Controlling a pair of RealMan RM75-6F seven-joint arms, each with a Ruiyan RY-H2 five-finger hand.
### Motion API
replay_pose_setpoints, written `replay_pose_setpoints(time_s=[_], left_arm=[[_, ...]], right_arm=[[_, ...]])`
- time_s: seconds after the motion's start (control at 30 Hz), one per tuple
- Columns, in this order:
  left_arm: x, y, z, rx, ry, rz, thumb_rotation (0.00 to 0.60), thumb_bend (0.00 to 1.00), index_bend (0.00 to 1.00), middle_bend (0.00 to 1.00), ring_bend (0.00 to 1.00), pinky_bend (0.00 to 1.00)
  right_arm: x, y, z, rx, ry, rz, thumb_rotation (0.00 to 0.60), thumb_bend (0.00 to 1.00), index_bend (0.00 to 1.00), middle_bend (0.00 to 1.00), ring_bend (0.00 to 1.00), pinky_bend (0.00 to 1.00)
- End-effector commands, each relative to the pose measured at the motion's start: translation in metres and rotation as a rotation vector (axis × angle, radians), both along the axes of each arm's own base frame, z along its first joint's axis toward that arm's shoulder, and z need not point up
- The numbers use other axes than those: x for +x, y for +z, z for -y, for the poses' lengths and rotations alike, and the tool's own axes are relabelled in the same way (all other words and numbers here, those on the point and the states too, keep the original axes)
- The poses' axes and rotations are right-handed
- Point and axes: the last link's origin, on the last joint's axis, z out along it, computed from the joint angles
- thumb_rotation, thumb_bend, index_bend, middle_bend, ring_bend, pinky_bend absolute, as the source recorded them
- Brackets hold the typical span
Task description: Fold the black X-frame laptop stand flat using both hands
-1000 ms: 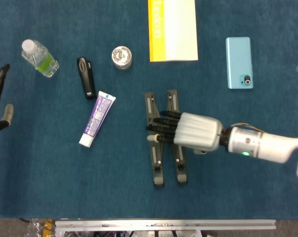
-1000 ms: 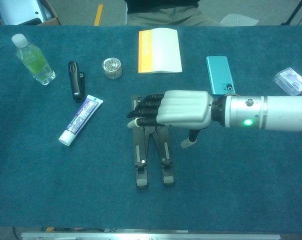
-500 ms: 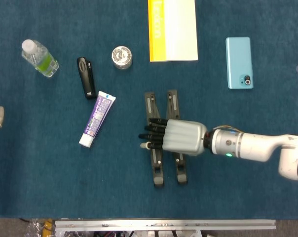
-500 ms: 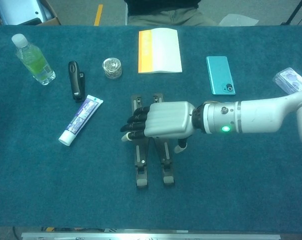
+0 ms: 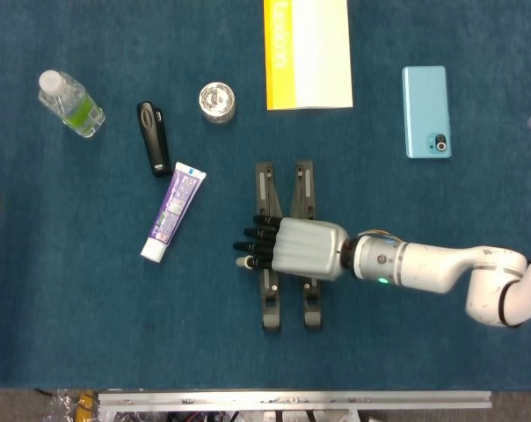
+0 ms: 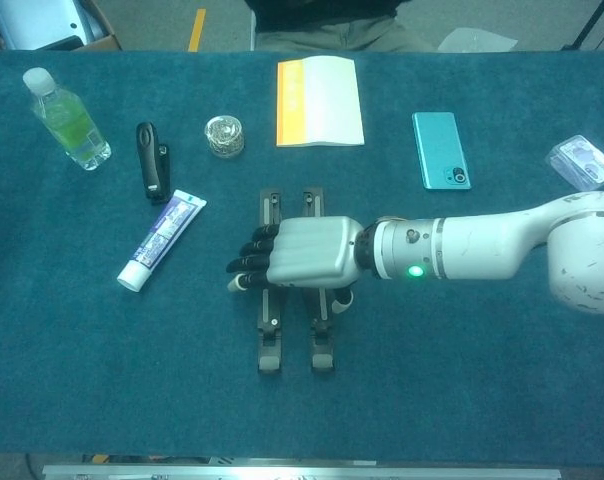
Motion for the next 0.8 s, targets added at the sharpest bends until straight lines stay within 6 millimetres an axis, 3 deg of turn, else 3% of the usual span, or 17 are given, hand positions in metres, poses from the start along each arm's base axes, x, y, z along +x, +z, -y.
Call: replay_pose_setpoints(time_s=[0.03, 0.3, 0.53, 0.8], left_arm=[[-0.001, 0.002, 0.001, 0.006, 0.0, -0.001, 0.6, 0.41, 0.0, 0.0, 0.0, 0.0], [-0.003, 0.002, 0.0, 0.007, -0.001, 0.01, 0.6, 0.41, 0.0, 0.0, 0.0, 0.0], [-0.004, 0.002, 0.001, 0.008, 0.001, 0.013, 0.6, 0.4, 0.0, 0.0, 0.0, 0.0], [-0.003, 0.0, 0.0, 0.003, -0.005, 0.023, 0.6, 0.4, 0.0, 0.0, 0.0, 0.0]], right_arm=[[0.002, 0.001, 0.0, 0.001, -0.01, 0.0, 0.6, 0.0, 0.0, 0.0, 0.0, 0.09], [0.004, -0.001, 0.004, -0.012, -0.035, -0.019, 0.6, 0.0, 0.0, 0.0, 0.0, 0.09], [0.007, -0.007, 0.002, -0.005, -0.064, -0.022, 0.6, 0.08, 0.0, 0.04, 0.0, 0.09], [0.006, -0.008, 0.002, -0.008, -0.086, -0.026, 0.6, 0.1, 0.0, 0.17, 0.0, 0.09]])
